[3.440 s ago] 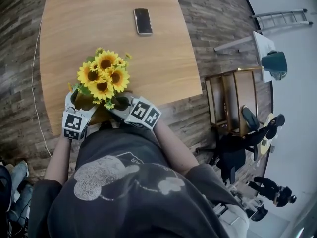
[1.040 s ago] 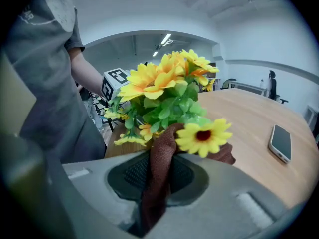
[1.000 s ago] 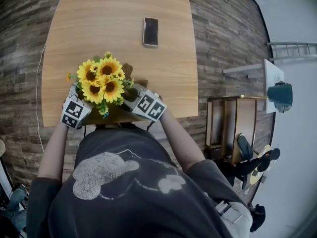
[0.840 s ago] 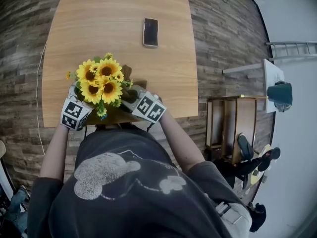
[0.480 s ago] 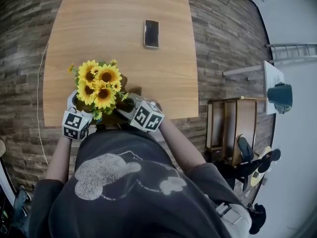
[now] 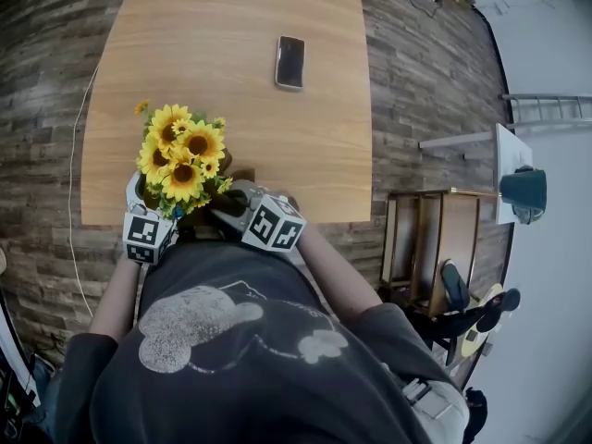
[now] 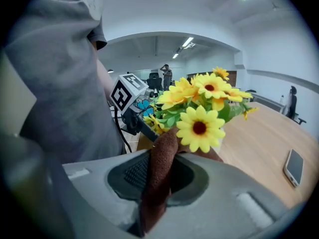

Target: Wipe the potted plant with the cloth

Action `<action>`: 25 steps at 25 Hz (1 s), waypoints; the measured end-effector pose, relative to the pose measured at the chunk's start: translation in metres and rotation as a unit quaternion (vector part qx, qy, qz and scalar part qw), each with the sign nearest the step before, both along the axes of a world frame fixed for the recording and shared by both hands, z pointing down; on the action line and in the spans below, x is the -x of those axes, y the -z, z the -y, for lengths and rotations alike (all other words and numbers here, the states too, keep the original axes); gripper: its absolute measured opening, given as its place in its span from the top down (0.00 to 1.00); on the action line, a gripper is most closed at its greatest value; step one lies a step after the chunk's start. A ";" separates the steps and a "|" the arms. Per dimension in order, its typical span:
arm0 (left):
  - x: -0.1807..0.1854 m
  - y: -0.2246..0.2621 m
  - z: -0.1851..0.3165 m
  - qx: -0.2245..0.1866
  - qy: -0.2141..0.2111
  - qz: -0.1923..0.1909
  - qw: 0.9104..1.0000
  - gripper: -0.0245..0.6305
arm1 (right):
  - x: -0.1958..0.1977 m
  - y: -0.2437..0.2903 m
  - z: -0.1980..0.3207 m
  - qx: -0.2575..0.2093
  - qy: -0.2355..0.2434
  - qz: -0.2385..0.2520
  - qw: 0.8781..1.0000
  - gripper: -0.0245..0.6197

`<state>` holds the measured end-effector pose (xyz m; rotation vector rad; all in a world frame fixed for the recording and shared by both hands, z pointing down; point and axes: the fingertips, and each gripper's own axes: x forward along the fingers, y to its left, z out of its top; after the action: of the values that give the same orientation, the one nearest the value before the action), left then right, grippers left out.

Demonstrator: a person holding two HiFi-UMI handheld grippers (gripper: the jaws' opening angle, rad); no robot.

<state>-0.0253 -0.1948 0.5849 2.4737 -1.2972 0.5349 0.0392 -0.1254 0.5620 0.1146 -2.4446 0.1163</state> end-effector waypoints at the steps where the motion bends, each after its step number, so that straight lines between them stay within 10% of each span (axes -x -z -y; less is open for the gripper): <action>1: -0.002 0.001 0.001 -0.001 0.005 0.002 1.000 0.05 | -0.008 0.001 0.001 0.002 -0.007 0.000 1.000 0.88; 16: -0.024 0.001 0.018 -0.007 0.111 0.029 0.993 0.00 | -0.116 0.004 0.074 -0.018 -0.187 0.002 0.982 0.88; 25: -0.020 0.001 0.019 -0.015 0.128 0.057 0.990 0.17 | -0.087 0.009 0.112 -0.058 -0.148 -0.002 0.987 0.88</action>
<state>-0.0055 -0.2138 0.5834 2.2792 -1.6492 0.6022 0.1261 -0.2376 0.5534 0.5302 -2.4147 0.1038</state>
